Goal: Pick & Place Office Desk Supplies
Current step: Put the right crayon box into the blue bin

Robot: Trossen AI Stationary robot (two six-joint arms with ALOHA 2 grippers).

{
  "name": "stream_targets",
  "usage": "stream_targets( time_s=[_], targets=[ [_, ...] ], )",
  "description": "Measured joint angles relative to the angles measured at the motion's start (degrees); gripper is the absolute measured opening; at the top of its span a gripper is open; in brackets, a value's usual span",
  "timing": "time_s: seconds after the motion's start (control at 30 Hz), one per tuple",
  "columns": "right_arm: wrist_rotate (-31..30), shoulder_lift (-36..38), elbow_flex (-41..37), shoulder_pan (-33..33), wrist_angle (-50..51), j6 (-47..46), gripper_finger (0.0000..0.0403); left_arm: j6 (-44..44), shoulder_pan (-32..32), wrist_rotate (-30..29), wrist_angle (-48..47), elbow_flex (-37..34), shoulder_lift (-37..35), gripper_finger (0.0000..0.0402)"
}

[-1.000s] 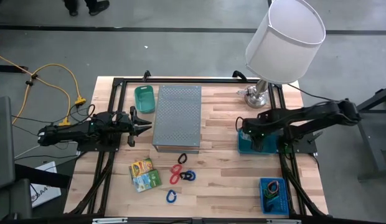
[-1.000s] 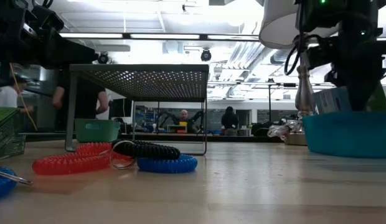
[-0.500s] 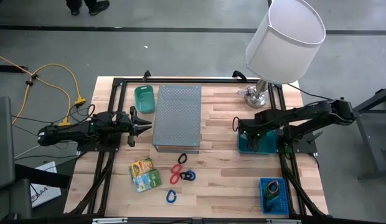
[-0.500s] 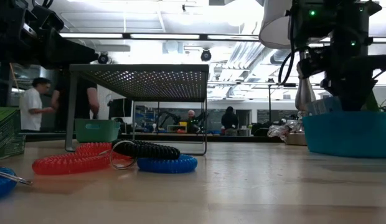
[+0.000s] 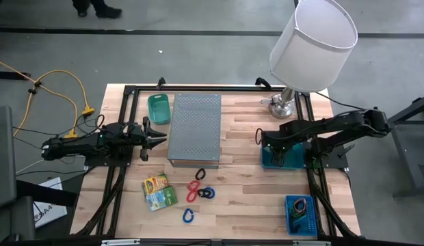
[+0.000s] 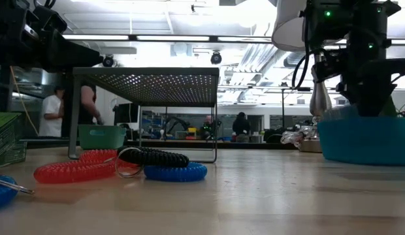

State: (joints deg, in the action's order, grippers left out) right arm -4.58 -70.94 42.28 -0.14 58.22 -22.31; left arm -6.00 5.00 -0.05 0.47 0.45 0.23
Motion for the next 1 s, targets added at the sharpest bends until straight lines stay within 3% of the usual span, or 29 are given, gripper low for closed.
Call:
stream_targets(
  time_s=[1.0],
  targets=[
    [0.2,0.0,0.0,0.0,1.0,0.2,0.0133,0.0,0.0,0.0,0.0,0.0,0.0,0.0079]
  ],
)
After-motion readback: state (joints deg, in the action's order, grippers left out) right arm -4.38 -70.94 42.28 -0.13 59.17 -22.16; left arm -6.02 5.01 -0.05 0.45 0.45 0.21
